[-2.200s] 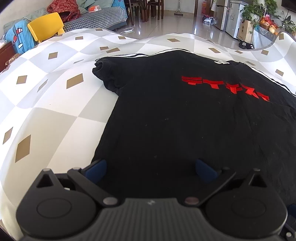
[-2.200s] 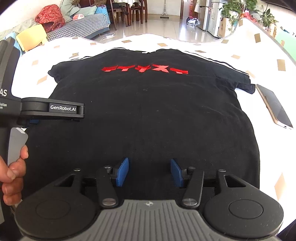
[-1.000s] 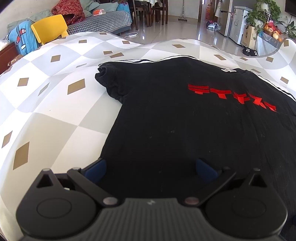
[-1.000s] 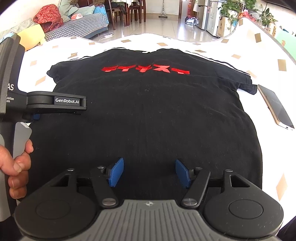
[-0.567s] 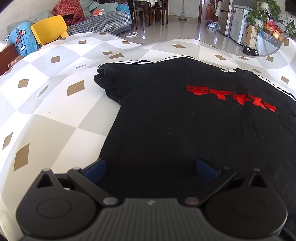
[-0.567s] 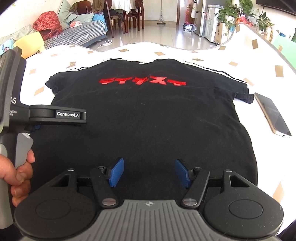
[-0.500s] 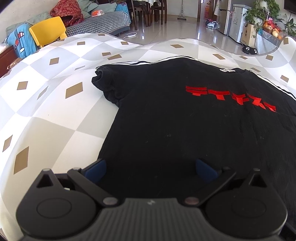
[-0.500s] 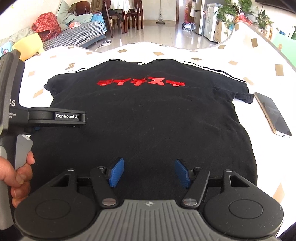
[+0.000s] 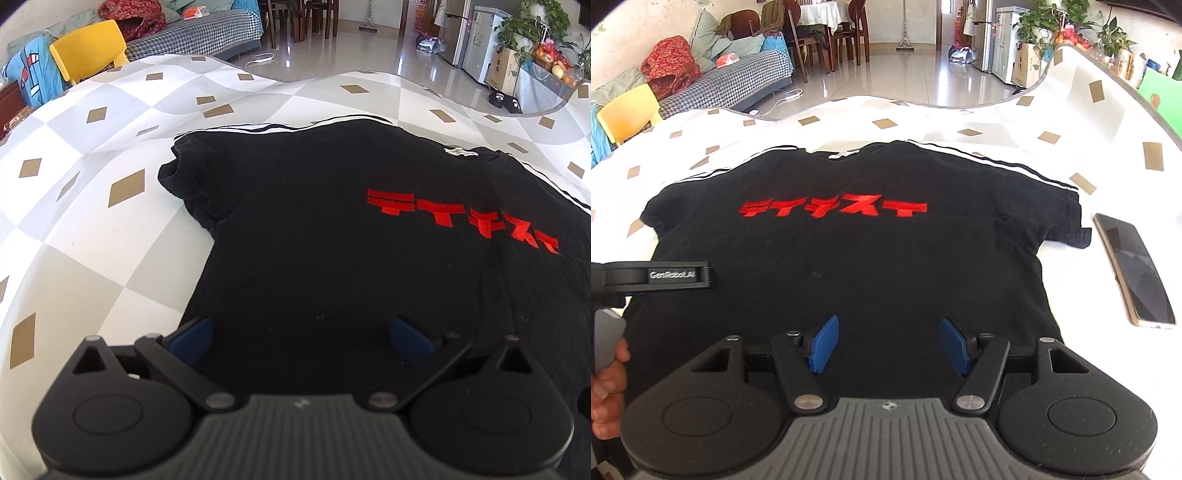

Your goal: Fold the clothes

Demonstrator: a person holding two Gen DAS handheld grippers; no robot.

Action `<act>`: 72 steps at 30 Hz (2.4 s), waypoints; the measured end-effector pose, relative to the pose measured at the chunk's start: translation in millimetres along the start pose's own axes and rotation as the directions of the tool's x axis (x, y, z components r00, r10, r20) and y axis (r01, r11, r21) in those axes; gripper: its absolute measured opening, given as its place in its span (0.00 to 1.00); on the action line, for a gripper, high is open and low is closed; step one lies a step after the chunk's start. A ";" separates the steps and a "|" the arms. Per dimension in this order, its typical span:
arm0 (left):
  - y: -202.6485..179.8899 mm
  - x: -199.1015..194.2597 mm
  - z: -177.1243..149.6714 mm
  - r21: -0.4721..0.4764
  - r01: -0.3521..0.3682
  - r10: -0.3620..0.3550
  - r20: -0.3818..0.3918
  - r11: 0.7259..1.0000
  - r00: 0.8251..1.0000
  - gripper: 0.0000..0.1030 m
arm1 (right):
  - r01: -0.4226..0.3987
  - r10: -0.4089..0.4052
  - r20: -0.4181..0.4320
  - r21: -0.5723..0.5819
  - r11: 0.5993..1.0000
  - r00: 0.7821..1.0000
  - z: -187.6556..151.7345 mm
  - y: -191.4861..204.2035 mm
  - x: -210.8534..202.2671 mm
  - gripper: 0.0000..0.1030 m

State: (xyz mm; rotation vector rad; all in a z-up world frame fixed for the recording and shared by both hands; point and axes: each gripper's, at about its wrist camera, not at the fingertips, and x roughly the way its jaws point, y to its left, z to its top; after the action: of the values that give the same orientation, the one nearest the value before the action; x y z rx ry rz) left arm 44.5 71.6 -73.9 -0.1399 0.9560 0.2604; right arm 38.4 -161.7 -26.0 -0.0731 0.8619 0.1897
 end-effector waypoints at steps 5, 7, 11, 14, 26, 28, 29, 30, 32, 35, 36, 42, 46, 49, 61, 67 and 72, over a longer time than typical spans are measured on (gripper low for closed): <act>-2.0 6.3 6.9 0.000 -0.018 0.018 0.006 1.000 1.000 1.00 | -0.007 0.007 0.003 -0.024 1.000 1.000 9.1 -3.5 13.8 0.59; -2.6 9.6 9.6 -0.006 -0.021 0.021 0.002 1.000 1.000 1.00 | -0.010 0.010 0.007 -0.032 0.999 1.000 12.4 -4.4 18.7 0.59; -3.1 14.4 13.1 -0.014 -0.029 0.029 0.005 0.999 1.000 1.00 | -0.008 0.009 0.020 -0.046 0.999 1.000 20.1 -6.6 28.9 0.59; -3.4 16.4 14.8 -0.020 -0.031 0.031 0.008 0.999 0.999 1.00 | 0.002 -0.001 0.031 -0.028 1.000 1.000 26.1 -11.3 35.9 0.59; -8.4 26.0 26.2 -0.032 -0.039 0.040 0.018 0.999 0.999 1.00 | 0.029 -0.026 0.072 -0.041 0.999 0.997 46.2 -19.7 61.7 0.59; -9.1 28.0 28.4 -0.033 -0.040 0.041 0.021 0.999 0.999 1.00 | 0.035 -0.033 0.052 -0.028 0.999 0.998 47.5 -23.3 69.8 0.59; -9.2 28.9 29.2 -0.033 -0.041 0.042 0.024 0.999 0.999 1.00 | 0.039 -0.038 0.035 -0.014 0.999 0.999 47.7 -25.8 74.6 0.59; -9.3 30.1 29.8 -0.034 -0.041 0.042 0.026 0.999 0.999 1.00 | 0.045 -0.045 0.026 0.005 0.999 0.999 47.6 -28.9 78.6 0.59; -9.7 32.3 31.4 -0.035 -0.041 0.042 0.029 0.999 0.999 1.00 | 0.056 -0.056 0.030 0.025 0.998 0.998 48.0 -33.4 82.9 0.59; -11.6 35.6 35.2 -0.034 -0.042 0.043 0.033 0.999 0.999 1.00 | 0.074 -0.075 0.031 0.029 0.997 0.997 51.2 -35.8 87.4 0.59; -12.5 36.7 36.5 -0.033 -0.042 0.043 0.034 0.999 0.999 1.00 | 0.079 -0.080 0.034 0.034 0.996 0.996 52.0 -37.0 88.6 0.59; -14.4 43.6 45.7 -0.032 -0.041 0.043 0.041 0.999 0.998 1.00 | 0.103 -0.106 0.050 0.054 0.993 0.993 57.3 -41.3 94.4 0.59; -18.0 48.0 51.4 -0.031 -0.040 0.041 0.045 0.999 0.998 1.00 | 0.116 -0.120 0.060 0.066 0.991 0.991 60.6 -43.5 97.5 0.59; -21.2 51.7 56.3 -0.030 -0.039 0.040 0.048 0.999 0.998 1.00 | 0.131 -0.136 0.062 0.078 0.988 0.989 64.3 -45.8 100.7 0.59; -34.5 63.3 70.9 -0.032 -0.039 0.041 0.049 0.999 0.998 1.00 | 0.158 -0.163 0.053 0.088 0.984 0.985 73.8 -50.8 102.0 0.59; -32.6 56.4 75.6 -0.033 -0.025 0.025 0.014 0.999 1.000 1.00 | 0.154 -0.158 0.032 0.101 0.983 0.987 76.4 -49.3 87.9 0.59; -38.3 34.6 67.3 -0.018 0.007 -0.008 -0.007 1.000 1.000 1.00 | 0.148 -0.147 -0.016 0.112 0.983 0.989 71.2 -45.0 75.0 0.59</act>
State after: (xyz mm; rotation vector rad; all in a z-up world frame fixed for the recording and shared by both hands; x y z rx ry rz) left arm 127.3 55.9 -63.7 -0.1608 0.9605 0.2616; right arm 148.0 -185.6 -37.3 -0.0321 0.8697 0.0012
